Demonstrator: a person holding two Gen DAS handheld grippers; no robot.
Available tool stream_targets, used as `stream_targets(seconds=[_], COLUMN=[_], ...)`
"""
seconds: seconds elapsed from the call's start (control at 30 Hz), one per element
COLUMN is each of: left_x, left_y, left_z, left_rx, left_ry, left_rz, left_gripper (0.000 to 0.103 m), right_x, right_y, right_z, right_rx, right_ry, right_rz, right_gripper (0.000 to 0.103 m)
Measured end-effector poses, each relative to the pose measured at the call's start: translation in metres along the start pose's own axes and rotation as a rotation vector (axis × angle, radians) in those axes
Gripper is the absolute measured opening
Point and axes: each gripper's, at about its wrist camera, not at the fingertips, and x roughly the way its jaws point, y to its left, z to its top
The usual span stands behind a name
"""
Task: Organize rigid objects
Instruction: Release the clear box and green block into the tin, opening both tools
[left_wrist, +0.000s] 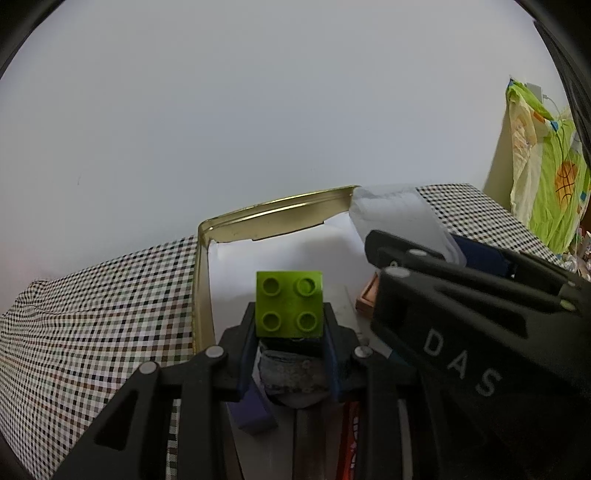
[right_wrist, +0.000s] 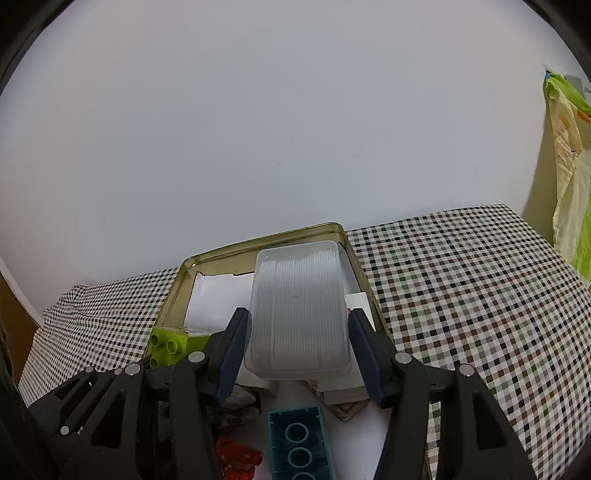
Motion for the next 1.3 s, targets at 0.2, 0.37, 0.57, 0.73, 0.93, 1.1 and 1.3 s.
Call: stream_targets(seconds=[0.2,0.37,0.57,0.73,0.93,1.1,1.3], left_x=[0.0,0.0,-0.005,-0.013,-0.02,-0.033,-0.039], left_y=[0.0,0.001,0.001,-0.005,0.005,0.027,0.049], left_z=[0.001,0.001,0.004,0.004,0.003,-0.005,-0.018], left_rx=[0.001,-0.002,-0.015,0.008,-0.026,-0.075,-0.101], left_ry=[0.005,0.008,0.022,-0.027,-0.039,-0.082,-0.118], left_rz=[0.0,-0.003,-0.029,0.006,-0.007,-0.004,0.06], left_gripper=[0.03,0.03,0.098,0.102,0.102,0.102,0.102], right_x=[-0.001,-0.002,-0.008,-0.009,-0.012,-0.02,-0.032], right_y=[-0.002,-0.003,-0.009,-0.011,-0.017,-0.02,-0.021], right_z=[0.0,0.0,-0.001,-0.002,-0.002,-0.005,-0.011], right_rx=[0.0,-0.002,0.038,0.065,0.116,0.132,0.164], right_ry=[0.01,0.009,-0.004,-0.032,-0.054,-0.098,-0.173], right_rz=[0.013,0.015,0.019,0.02,0.028,0.021,-0.006], right_gripper=[0.058,0.058,0.076,0.083,0.083,0.083,0.083])
